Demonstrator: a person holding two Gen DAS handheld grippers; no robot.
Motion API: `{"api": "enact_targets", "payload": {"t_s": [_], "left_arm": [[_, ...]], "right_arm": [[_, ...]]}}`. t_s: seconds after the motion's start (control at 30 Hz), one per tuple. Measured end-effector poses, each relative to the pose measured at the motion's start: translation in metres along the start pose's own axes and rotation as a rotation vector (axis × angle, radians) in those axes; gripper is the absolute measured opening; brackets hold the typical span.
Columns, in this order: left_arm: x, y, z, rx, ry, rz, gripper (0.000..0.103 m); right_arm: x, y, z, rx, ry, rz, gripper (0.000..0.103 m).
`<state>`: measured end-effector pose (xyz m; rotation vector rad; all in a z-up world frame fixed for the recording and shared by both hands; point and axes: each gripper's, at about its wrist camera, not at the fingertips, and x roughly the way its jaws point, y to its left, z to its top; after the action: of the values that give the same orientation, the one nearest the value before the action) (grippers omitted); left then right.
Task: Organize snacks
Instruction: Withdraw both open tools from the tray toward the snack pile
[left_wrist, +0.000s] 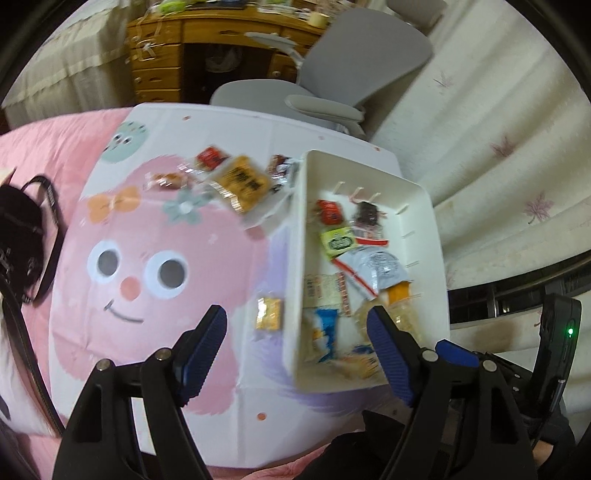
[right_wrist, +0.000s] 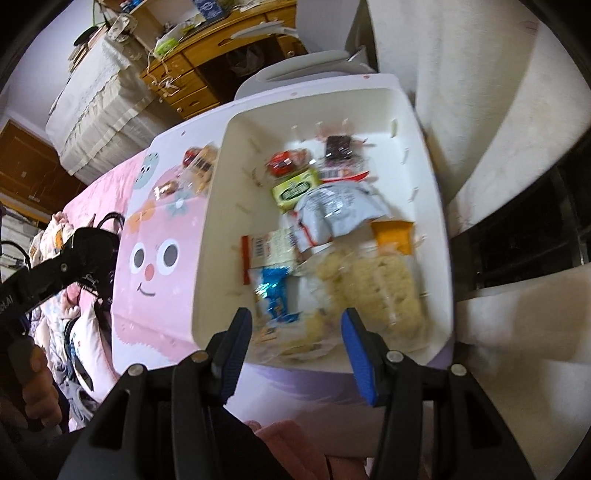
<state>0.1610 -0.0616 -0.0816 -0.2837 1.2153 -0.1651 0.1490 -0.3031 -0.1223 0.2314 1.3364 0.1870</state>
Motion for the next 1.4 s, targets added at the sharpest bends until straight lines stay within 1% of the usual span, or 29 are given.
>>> {"api": "enact_targets", "payload": {"t_s": [0.1, 0.23, 0.3, 0.43, 0.57, 0.83, 0.9, 0.93, 0.97, 1.07, 1.2, 1.3, 1.4], "left_arm": [[-0.009, 0.025, -0.012, -0.029, 0.004, 0.012, 0.077], [-0.018, 0.052, -0.026, -0.04, 0.013, 0.027, 0.077], [-0.025, 0.069, -0.034, -0.04, 0.016, 0.022, 0.077], [-0.037, 0.095, -0.041, -0.02, 0.031, 0.02, 0.077], [-0.046, 0.117, -0.042, 0.01, 0.041, 0.013, 0.077], [-0.063, 0.158, -0.029, 0.09, 0.048, -0.011, 0.077], [-0.065, 0.168, -0.023, 0.114, 0.043, -0.02, 0.077], [-0.065, 0.173, -0.021, 0.124, 0.042, -0.026, 0.077], [-0.065, 0.178, -0.017, 0.133, 0.043, -0.03, 0.077], [-0.06, 0.192, -0.008, 0.15, 0.052, -0.038, 0.077], [-0.054, 0.211, 0.003, 0.153, 0.056, -0.059, 0.077], [-0.047, 0.226, 0.014, 0.139, 0.056, -0.072, 0.077], [-0.036, 0.239, 0.025, 0.111, 0.073, -0.079, 0.078]], "right_arm": [[0.004, 0.011, -0.004, 0.003, 0.013, -0.001, 0.051], [0.007, 0.031, -0.012, 0.019, 0.013, 0.009, 0.051], [0.009, 0.04, -0.016, 0.037, 0.013, 0.009, 0.051], [0.012, 0.058, -0.026, 0.103, 0.017, 0.016, 0.051], [0.017, 0.072, -0.039, 0.19, 0.029, 0.037, 0.052], [0.032, 0.097, -0.062, 0.432, 0.046, 0.102, 0.056], [0.035, 0.103, -0.065, 0.486, 0.04, 0.114, 0.059], [0.037, 0.106, -0.066, 0.513, 0.038, 0.116, 0.064], [0.039, 0.109, -0.066, 0.542, 0.035, 0.118, 0.066], [0.047, 0.12, -0.067, 0.633, 0.015, 0.128, 0.066], [0.059, 0.127, -0.07, 0.774, -0.006, 0.125, 0.066], [0.069, 0.128, -0.073, 0.898, -0.041, 0.136, 0.066], [0.076, 0.127, -0.077, 1.008, -0.085, 0.146, 0.066]]}}
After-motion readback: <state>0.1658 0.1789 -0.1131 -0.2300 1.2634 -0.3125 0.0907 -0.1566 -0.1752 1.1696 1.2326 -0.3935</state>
